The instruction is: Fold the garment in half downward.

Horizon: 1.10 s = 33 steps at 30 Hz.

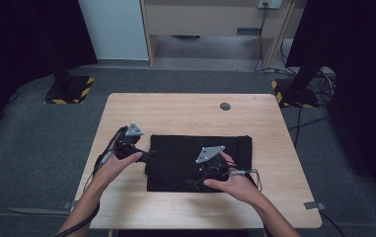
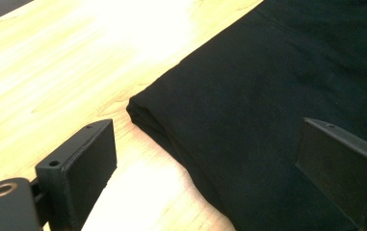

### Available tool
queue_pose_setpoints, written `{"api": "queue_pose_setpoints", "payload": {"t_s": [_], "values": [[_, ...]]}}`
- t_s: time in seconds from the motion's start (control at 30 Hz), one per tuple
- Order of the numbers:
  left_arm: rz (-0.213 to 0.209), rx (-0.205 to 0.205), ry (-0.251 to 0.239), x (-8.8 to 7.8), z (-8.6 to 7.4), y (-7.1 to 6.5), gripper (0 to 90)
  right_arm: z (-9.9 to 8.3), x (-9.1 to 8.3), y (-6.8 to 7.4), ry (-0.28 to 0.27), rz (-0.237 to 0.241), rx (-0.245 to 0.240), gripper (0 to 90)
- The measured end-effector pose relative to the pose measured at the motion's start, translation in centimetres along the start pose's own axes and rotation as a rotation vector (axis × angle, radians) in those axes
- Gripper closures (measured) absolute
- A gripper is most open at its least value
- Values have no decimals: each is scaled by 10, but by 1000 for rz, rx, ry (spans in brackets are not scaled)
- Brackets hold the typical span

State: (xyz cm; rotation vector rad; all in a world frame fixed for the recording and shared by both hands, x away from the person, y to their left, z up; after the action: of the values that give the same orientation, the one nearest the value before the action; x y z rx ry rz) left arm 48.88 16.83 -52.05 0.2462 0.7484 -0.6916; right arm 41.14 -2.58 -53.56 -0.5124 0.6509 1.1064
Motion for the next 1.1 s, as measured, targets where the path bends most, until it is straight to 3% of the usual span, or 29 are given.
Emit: {"api": "queue_pose_setpoints", "payload": {"t_s": [0.77, 0.93, 1.1], "values": [[-3, 50, -6, 0, 7, 3, 65, -14, 26, 1, 67, -10, 3, 67], [-12, 51, -10, 5, 4, -3, 66, -32, 38, -16, 113, -45, 30, 72], [-19, 59, -8, 8, 0, -9, 66, -36, 49, -39, 113, -77, 75, 73]]}}
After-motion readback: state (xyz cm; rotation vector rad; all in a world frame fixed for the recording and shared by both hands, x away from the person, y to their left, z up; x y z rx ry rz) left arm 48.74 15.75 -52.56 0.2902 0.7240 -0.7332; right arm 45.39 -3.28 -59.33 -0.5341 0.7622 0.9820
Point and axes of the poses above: each handheld gripper's, and its own axes: x roughly forward along the jaws, z roughly out of its top, y roughly to its left, the point moved 10 cm from there along x, roughly forward along the jaws, and after that the axes turned 5 degrees about -x, right-handed, at the moved point
